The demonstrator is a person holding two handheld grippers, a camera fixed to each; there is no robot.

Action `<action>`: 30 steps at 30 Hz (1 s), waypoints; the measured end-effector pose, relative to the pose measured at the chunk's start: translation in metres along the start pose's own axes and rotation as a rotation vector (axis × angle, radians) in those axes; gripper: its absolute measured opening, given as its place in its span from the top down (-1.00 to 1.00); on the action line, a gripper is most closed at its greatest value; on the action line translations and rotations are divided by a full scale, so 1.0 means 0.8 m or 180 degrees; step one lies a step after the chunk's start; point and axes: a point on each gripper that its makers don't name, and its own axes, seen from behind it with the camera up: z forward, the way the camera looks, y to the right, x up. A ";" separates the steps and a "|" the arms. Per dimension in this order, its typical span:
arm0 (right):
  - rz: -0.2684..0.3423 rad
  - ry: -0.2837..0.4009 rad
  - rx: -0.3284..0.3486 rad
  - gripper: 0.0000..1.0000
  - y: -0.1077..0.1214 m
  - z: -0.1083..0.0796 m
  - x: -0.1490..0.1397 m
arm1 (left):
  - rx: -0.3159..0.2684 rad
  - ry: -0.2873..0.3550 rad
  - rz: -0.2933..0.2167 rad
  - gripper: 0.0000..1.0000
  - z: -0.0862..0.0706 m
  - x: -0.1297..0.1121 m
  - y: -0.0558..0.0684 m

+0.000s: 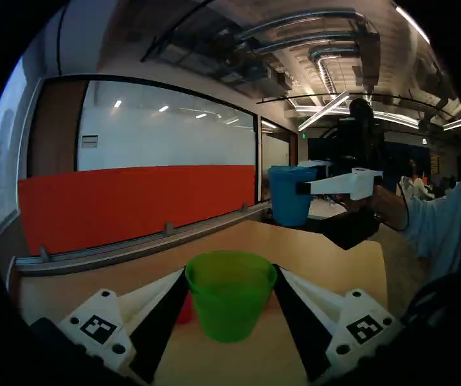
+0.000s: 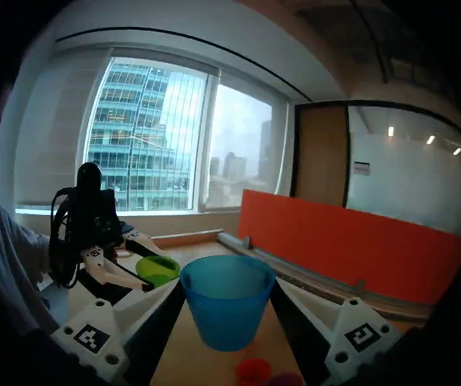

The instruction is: Pour water

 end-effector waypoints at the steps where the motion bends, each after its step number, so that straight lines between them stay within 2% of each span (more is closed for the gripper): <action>1: -0.0002 -0.0018 0.0012 -0.83 -0.001 0.001 -0.005 | -0.0002 -0.0018 0.0002 -0.77 0.000 -0.003 0.000; 14: -0.0015 -0.0366 0.0177 -0.84 -0.016 0.009 -0.080 | -0.0007 -0.0334 0.0023 -0.78 0.011 -0.053 -0.006; 23: -0.0034 -0.0661 0.0302 -0.84 -0.023 0.012 -0.134 | -0.0054 -0.0594 0.0045 -0.78 0.020 -0.090 -0.005; 30: 0.0024 -0.0858 0.0393 -0.84 -0.028 0.017 -0.173 | -0.0090 -0.0778 0.0055 -0.78 0.028 -0.116 -0.007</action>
